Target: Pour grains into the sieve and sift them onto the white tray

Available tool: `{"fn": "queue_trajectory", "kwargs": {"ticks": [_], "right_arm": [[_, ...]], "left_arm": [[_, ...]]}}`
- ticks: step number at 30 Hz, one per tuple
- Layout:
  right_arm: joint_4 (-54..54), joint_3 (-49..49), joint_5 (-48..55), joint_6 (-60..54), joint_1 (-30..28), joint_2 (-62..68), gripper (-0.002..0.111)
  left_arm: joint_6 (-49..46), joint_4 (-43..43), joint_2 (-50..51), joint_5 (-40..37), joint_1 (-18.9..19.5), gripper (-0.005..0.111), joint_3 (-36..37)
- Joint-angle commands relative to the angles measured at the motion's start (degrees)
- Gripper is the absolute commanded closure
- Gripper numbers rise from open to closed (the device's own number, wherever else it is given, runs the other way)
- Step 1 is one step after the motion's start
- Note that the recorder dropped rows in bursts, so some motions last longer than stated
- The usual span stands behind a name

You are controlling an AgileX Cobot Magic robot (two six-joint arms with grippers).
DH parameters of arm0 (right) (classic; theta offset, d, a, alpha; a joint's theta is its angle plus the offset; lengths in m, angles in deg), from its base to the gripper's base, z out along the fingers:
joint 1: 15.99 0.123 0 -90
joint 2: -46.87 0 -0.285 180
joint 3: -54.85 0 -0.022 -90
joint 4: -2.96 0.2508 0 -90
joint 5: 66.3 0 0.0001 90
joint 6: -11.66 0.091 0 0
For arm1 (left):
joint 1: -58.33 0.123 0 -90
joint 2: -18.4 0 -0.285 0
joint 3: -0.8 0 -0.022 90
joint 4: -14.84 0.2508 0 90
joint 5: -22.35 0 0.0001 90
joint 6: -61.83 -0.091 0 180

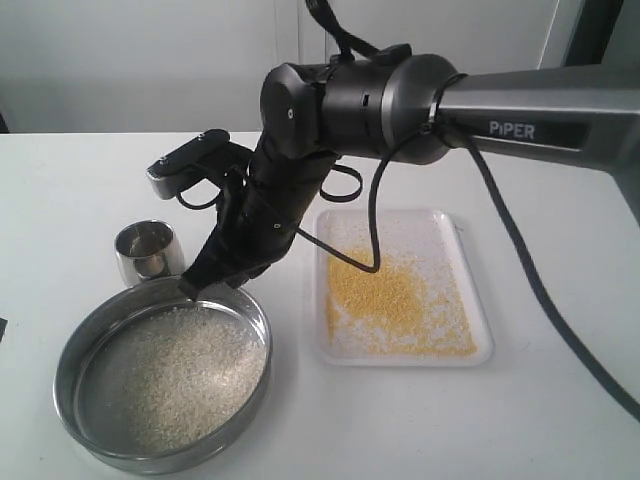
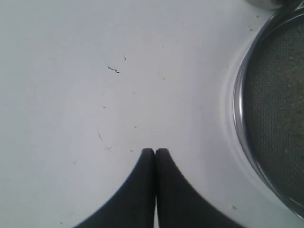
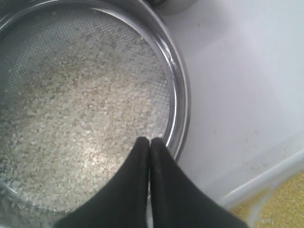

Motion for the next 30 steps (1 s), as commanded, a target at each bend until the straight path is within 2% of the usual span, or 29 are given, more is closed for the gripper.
{"fn": "queue_trajectory", "kwargs": {"ticks": [1, 12, 22, 30], "right_arm": [[-2.1, 0.1, 3.0, 3.4, -2.0, -1.9, 0.108], [-6.0, -0.7, 8.4, 7.3, -7.8, -5.2, 0.108], [-6.8, -12.0, 4.5, 8.3, -16.3, -12.6, 0.108], [-7.2, -16.5, 3.4, 8.3, -21.4, -16.9, 0.108]], "left_arm": [[0.0, -0.1, -0.5, -0.7, 0.1, 0.107, 0.4], [0.0, -0.1, -0.5, -0.7, 0.1, 0.107, 0.4], [0.0, -0.1, -0.5, -0.7, 0.1, 0.107, 0.4], [0.0, -0.1, -0.5, -0.7, 0.1, 0.107, 0.4]]}}
